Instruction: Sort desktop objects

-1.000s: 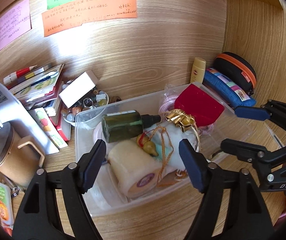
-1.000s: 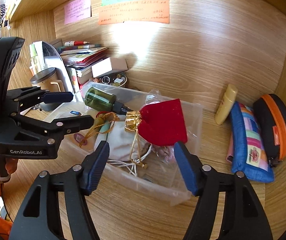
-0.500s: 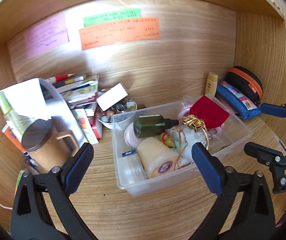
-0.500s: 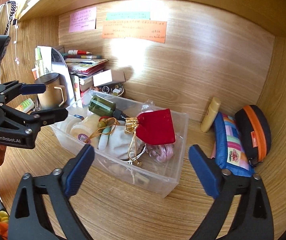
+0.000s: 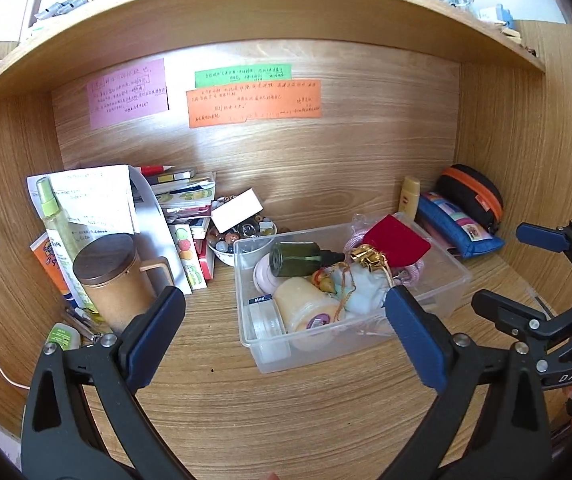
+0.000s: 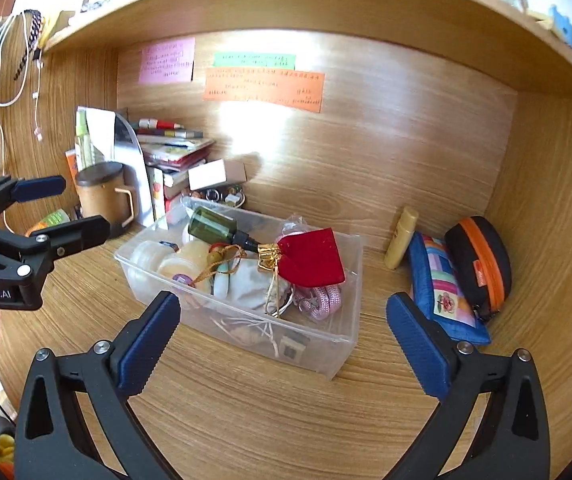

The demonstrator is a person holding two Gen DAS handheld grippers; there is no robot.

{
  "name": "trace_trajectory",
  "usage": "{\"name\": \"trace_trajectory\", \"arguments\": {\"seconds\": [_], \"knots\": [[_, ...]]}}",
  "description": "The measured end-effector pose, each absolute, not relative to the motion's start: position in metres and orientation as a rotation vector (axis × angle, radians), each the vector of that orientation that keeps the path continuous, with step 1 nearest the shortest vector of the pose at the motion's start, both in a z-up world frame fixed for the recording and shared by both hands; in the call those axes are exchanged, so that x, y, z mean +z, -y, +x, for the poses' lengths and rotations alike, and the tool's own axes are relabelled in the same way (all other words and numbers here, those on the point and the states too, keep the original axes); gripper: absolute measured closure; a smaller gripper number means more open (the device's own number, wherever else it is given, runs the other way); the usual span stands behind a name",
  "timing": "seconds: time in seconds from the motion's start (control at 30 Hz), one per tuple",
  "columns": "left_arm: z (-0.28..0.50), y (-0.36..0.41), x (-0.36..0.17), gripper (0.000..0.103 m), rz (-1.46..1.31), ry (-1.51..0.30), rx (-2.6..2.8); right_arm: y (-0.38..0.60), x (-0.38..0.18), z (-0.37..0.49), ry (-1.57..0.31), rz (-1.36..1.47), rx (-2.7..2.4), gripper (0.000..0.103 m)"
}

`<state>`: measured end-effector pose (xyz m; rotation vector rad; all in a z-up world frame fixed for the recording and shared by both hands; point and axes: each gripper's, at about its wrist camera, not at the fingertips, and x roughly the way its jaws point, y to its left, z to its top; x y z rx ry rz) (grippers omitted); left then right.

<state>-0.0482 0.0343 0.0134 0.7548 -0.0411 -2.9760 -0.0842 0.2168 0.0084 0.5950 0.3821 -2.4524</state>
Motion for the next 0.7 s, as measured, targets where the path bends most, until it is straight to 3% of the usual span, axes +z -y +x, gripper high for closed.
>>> {"name": "trace_trajectory", "arguments": {"seconds": [0.7], "knots": [[-0.011, -0.06, 0.016, 0.001, 0.683, 0.039, -3.001, -0.245, 0.02, -0.047, -0.252, 0.56, -2.543, 0.0]]}}
